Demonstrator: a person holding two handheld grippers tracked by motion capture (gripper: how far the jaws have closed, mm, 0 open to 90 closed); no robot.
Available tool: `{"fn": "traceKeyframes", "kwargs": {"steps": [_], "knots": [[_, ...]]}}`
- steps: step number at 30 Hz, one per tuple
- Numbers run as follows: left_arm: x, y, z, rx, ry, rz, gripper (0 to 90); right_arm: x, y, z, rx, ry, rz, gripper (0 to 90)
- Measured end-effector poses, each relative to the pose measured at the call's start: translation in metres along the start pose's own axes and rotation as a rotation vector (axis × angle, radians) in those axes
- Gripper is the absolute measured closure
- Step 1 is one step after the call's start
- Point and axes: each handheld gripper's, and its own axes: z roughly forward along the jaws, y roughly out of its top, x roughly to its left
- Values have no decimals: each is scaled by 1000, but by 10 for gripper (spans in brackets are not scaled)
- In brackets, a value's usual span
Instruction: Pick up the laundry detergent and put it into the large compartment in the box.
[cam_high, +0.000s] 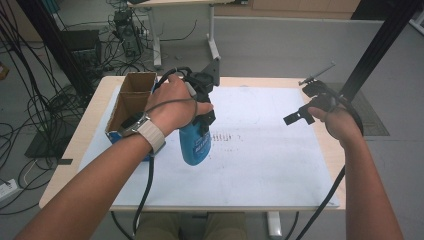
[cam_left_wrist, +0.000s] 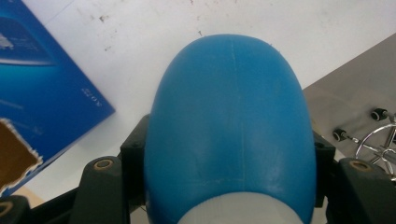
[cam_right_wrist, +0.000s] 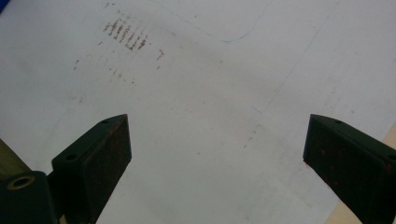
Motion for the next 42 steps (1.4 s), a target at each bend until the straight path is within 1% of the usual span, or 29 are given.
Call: {"fn": "traceKeyframes", "kwargs": {"steps": [3, 4, 5, 7, 11, 12, 17, 19, 22, 23, 24, 26, 27, 28, 29, 30, 31, 32, 33, 34, 35, 37, 38, 39, 40, 42], "knots": [[2, -1, -16, -1, 7, -16, 387, -1, 0, -1, -3, 1, 2, 74], [2, -1, -16, -1, 7, -16, 387, -1, 0, -1, -3, 1, 2, 74], [2, -1, -23, -3, 9, -21, 387, -1, 0, -1, -4, 3, 0, 75], [3, -3, -31, -12, 4, -27, 387, 0, 0, -1, -7, 4, 0, 74], [10, -7, -54, -32, -12, -51, 387, 0, 1, -1, -9, 5, -2, 75], [12, -8, -59, -38, -12, -56, 387, 0, 1, -1, -9, 4, -3, 74], [13, -8, -80, -31, 9, -77, 387, -1, 1, -2, -9, 4, -1, 74], [17, -9, -89, -32, 7, -91, 387, 0, 2, -2, -8, 4, -1, 74], [26, -12, -103, -40, -11, -117, 387, -1, 2, -2, -8, 4, -1, 74], [26, -12, -103, -40, -11, -117, 386, -1, 2, -2, -8, 4, -1, 74], [33, -15, -111, -50, -23, -135, 387, -1, 2, -2, -9, 4, 1, 74], [38, -18, -119, -58, -27, -150, 386, -2, 1, -2, -9, 4, 2, 74], [41, -21, -123, -68, -28, -171, 387, -3, 1, -2, -8, 4, 2, 74], [41, -21, -123, -68, -28, -171, 386, -3, 1, -2, -8, 3, 4, 74], [46, -23, -131, -73, -23, -189, 386, -4, 1, -1, -8, 4, 5, 74], [46, -23, -131, -73, -23, -189, 387, -4, 1, -1, -8, 5, 7, 74], [53, -24, -139, -64, -20, -193, 386, -5, 1, -1, -7, 4, 5, 74], [53, -24, -139, -64, -20, -193, 387, -5, 1, -1, -7, 4, 5, 74], [59, -26, -144, -66, -18, -212, 386, -6, 1, -1, -6, 5, 9, 75], [59, -26, -144, -66, -18, -212, 387, -6, 1, -1, -6, 5, 9, 75], [64, -27, -150, -63, -19, -223, 386, -6, 1, 0, -7, 6, 10, 74], [71, -31, -154, -71, -19, -244, 386, -7, 2, 0, -7, 7, 13, 74], [76, -31, -157, -64, -21, -251, 386, -7, 2, 0, -7, 7, 13, 74], [78, -33, -159, -69, -22, -259, 386, -7, 2, 1, -4, 6, 12, 74], [82, -34, -161, -70, -23, -262, 386, -7, 2, 1, -5, 6, 13, 74], [92, -37, -164, -68, -24, -280, 386, -7, 3, 1, -4, 5, 14, 74]]}}
